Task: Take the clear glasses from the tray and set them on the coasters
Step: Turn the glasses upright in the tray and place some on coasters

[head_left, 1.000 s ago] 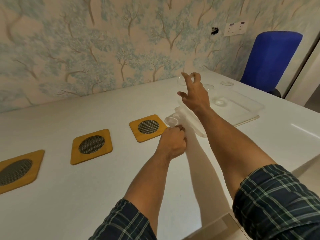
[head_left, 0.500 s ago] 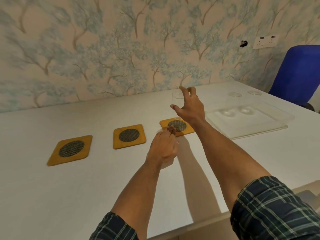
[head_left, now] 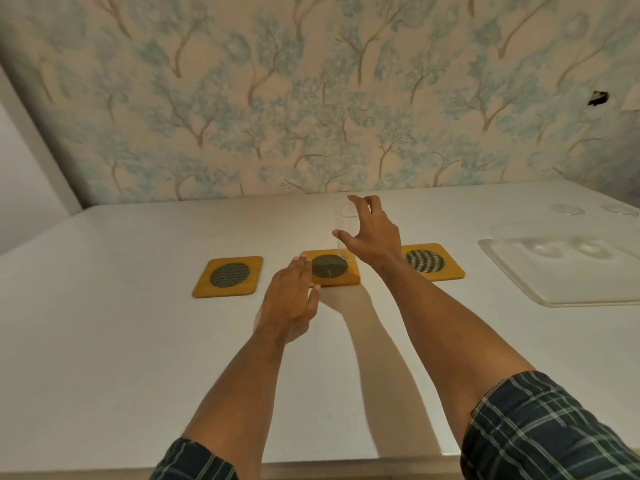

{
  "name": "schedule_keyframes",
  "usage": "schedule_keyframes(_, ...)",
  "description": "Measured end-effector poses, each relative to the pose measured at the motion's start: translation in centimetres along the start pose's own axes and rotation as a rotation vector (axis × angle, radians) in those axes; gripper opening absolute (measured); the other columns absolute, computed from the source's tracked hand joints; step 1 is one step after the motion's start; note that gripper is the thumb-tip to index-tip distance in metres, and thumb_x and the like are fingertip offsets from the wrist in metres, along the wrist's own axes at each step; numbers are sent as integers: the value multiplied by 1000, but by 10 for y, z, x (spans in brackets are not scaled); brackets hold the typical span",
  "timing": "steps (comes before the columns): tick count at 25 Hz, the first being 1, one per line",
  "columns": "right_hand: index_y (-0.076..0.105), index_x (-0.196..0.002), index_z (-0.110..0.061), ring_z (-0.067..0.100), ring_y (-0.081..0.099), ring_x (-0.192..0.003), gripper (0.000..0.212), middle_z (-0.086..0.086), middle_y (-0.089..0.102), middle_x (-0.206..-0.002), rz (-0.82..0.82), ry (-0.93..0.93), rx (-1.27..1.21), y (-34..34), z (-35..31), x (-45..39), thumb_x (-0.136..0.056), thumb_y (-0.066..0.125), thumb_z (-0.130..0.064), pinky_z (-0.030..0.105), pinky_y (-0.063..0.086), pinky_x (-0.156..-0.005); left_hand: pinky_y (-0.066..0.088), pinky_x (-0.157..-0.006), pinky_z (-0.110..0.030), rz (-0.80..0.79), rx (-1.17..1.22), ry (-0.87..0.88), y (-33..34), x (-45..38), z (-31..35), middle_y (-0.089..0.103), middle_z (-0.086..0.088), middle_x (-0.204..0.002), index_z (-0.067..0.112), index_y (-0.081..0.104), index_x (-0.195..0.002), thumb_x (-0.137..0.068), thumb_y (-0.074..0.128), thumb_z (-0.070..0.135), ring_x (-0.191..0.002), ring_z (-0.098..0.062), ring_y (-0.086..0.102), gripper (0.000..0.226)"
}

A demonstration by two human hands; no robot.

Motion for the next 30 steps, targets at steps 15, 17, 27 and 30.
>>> schedule_keyframes(15,33,-150,-17,33,62,-102,76,10,35,-146,-193,-129,-194,90,-136,-2,-89,68,-47,42,55,-74,26,-119,-41,-4,-144,-378,-65,69,-164,25,-13,-164,4,27,-156,-103,39,38,-152,-26,23,64)
schedule_keyframes(17,33,-149,-17,33,62,-103,74,9,33,-147,-220,-131,-211,101,-149,-2,-90,68,-46,42,54,-74,24,-121,-40,3,-120,-420,-63,75,-172,23,-13,-165,4,24,-157,-103,37,40,-153,-25,21,65)
schedule_keyframes(27,36,-143,-21,33,62,-103,65,7,34,-148,-300,-127,-255,144,-194,-15,-90,70,-35,37,49,-73,14,-125,-39,-70,15,-613,-34,77,-198,12,-14,-168,2,13,-158,-102,36,43,-155,-27,12,73)
schedule_keyframes(30,36,-143,-20,34,62,-104,64,7,34,-148,-305,-122,-243,147,-201,-21,-90,71,-30,39,49,-76,12,-125,-40,-138,-44,-598,-29,79,-201,13,-13,-168,3,12,-159,-103,31,48,-155,-27,12,74)
Point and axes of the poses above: each hand's wrist, its own x-axis away from the middle knuckle, its own y-axis out of the palm, z = x × y, the point moved 1 cm from there along -x, towards the middle knuckle
